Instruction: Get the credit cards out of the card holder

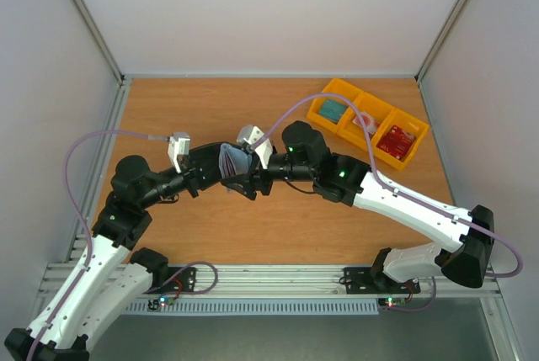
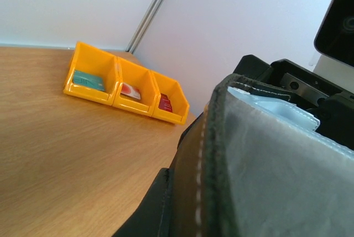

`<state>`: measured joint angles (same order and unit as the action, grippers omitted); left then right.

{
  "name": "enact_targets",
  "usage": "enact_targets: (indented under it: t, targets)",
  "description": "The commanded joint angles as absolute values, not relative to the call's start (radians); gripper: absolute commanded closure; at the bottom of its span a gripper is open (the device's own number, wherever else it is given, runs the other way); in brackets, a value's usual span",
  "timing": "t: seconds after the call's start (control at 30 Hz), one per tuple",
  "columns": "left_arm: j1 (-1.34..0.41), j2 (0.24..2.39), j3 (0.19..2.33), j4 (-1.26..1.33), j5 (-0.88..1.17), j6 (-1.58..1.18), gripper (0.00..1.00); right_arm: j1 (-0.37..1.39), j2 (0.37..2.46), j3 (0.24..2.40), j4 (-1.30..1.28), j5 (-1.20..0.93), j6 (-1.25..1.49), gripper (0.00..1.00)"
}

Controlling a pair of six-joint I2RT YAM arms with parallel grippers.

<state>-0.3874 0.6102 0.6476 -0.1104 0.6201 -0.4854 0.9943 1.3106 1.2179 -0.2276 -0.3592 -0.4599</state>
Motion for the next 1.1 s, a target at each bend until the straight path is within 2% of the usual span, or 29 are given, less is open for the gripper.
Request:
enact_targets:
  t: [0.0, 0.1, 0.37, 0.67, 0.87, 1.07]
  targets:
    - [-0.383, 0.609, 0.651, -0.045, 0.627, -0.478, 1.00, 1.002, 1.292, 1.250, -0.256, -0.340, -0.494, 0.18]
    - [-0.383, 0.609, 0.649, -0.040, 0.629, -0.480, 1.00, 1.000, 1.277, 1.251, -0.285, -0.314, -0.512, 0.28]
    - [-0.383, 0.606, 0.630, 0.059, 0.725, -0.492, 1.00, 0.944, 1.237, 1.259, -0.362, -0.350, -0.543, 0.41]
    - [-0.383, 0.614, 0.630, 0.062, 0.730, -0.500, 1.00, 0.914, 1.211, 1.264, -0.404, -0.362, -0.553, 0.39]
    - [-0.383, 0.613, 0.628, 0.081, 0.745, -0.498, 1.00, 0.911, 1.268, 1.297, -0.402, -0.253, -0.509, 0.45]
    - [-0.383, 0.613, 0.625, 0.075, 0.750, -0.503, 1.00, 0.914, 1.310, 1.302, -0.306, -0.473, -0.462, 0.41]
